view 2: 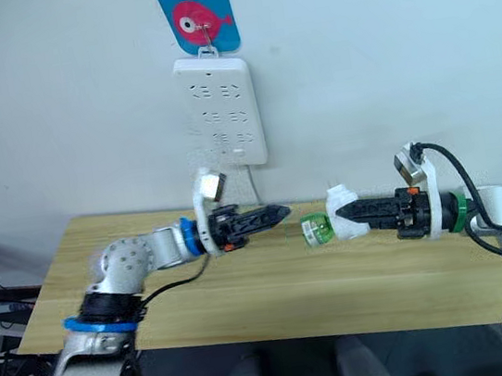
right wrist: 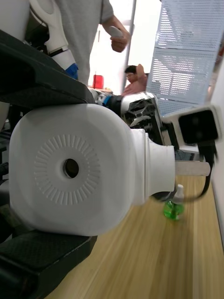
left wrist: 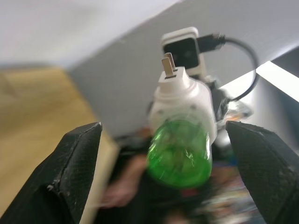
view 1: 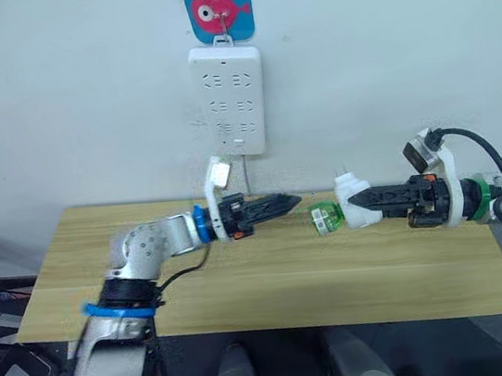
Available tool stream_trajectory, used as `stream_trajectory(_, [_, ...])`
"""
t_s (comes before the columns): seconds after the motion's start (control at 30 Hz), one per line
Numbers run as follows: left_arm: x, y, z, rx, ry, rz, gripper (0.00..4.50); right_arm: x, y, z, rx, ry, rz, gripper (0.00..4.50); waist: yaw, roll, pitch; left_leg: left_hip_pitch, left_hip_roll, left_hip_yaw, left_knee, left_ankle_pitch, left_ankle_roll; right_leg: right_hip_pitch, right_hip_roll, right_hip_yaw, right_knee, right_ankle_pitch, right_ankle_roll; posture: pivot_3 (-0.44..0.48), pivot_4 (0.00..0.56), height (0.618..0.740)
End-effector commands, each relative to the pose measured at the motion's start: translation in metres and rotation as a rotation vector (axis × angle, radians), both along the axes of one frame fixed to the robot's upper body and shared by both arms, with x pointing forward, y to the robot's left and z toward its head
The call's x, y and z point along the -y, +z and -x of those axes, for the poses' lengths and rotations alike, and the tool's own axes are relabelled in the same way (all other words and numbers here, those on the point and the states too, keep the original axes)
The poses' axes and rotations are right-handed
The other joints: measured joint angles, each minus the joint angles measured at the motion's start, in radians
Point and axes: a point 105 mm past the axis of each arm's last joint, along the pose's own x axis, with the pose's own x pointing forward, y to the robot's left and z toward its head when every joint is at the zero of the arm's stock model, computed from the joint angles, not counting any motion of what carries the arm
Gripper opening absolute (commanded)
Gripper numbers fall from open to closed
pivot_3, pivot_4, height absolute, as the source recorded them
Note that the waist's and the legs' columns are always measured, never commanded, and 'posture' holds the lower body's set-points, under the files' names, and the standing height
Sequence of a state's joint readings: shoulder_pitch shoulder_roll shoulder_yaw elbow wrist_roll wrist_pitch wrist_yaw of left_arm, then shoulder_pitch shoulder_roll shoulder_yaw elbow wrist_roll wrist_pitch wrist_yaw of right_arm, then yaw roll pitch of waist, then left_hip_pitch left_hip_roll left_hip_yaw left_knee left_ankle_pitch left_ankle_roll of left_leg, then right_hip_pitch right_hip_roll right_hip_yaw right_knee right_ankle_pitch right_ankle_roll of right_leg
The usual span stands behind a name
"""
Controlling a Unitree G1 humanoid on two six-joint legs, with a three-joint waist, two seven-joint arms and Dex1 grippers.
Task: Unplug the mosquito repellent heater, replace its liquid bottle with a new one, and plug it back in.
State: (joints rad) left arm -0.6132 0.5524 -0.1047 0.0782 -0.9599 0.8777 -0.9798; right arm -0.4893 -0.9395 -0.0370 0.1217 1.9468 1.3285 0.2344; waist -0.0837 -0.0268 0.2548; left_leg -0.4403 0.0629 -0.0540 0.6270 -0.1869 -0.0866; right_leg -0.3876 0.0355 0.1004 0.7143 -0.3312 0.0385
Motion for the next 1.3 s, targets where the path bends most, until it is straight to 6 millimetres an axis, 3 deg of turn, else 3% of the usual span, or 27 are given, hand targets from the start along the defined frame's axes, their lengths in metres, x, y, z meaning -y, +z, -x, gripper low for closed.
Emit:
stream_trajectory(0.03, [0.006,0.003,0.016,0.488,-0.08,-0.159,4.46,0.01,0.021,-0.008,0.067,-0.051,-0.041,2.98,0.004,0.0,0.0,0.0,0.0,0.001,0.0,0.0,0.0,0.0,-0.001,0.0,-0.001,0.0,0.0,-0.088,0.244,0.74])
stream_trajectory(0.2, [0.014,0.008,0.002,1.244,0.073,-0.29,4.46,0.012,0.024,-0.013,0.064,-0.073,-0.058,2.98,0.024,0.0,0.0,-0.001,-0.001,0.002,0.0,0.0,0.0,0.0,-0.002,0.001,-0.003,0.0,0.0,-0.074,0.243,0.74])
stream_trajectory(0.27, [0.018,0.01,0.001,1.648,0.121,-0.368,4.46,0.009,0.023,-0.012,0.061,-0.058,-0.058,2.98,0.03,0.0,0.0,-0.001,-0.001,0.002,0.0,0.0,0.0,0.0,-0.002,0.001,-0.003,0.0,0.0,-0.07,0.24,0.74])
stream_trajectory(0.33, [0.024,0.014,0.006,1.876,0.14,-0.326,4.46,0.004,0.023,-0.011,0.065,-0.042,-0.063,2.98,0.036,0.0,0.0,-0.001,-0.001,0.002,0.0,0.0,0.0,0.0,-0.002,0.001,-0.004,0.0,0.0,-0.069,0.241,0.74])
stream_trajectory(0.4, [0.029,0.015,0.011,1.987,0.149,-0.267,4.46,0.001,0.024,-0.011,0.071,-0.028,-0.069,2.98,0.039,0.0,0.0,-0.002,-0.002,0.002,0.0,-0.001,0.001,0.0,-0.003,0.002,-0.004,0.001,0.0,-0.069,0.241,0.74])
stream_trajectory(0.67, [0.037,0.003,0.008,2.096,0.179,-0.226,4.46,-0.005,0.028,-0.006,0.087,0.012,-0.075,2.98,0.037,0.0,0.0,-0.005,-0.002,0.001,0.001,-0.002,0.004,-0.001,-0.004,0.0,-0.003,0.002,0.002,-0.076,0.235,0.74])
stream_trajectory(1.03, [0.061,0.01,0.005,2.177,0.233,-0.139,4.46,-0.018,0.025,-0.006,0.091,0.041,-0.094,2.98,0.031,0.0,0.0,-0.005,-0.002,0.001,0.002,-0.002,0.004,-0.001,-0.004,-0.001,-0.001,0.002,0.002,-0.072,0.229,0.74])
stream_trajectory(1.3, [0.056,0.011,0.013,2.188,0.226,-0.087,4.46,-0.013,0.026,-0.007,0.091,0.021,-0.088,2.98,0.027,0.0,0.0,-0.005,-0.002,0.0,0.002,-0.002,0.003,-0.001,-0.004,-0.001,-0.001,0.002,0.002,-0.079,0.225,0.74])
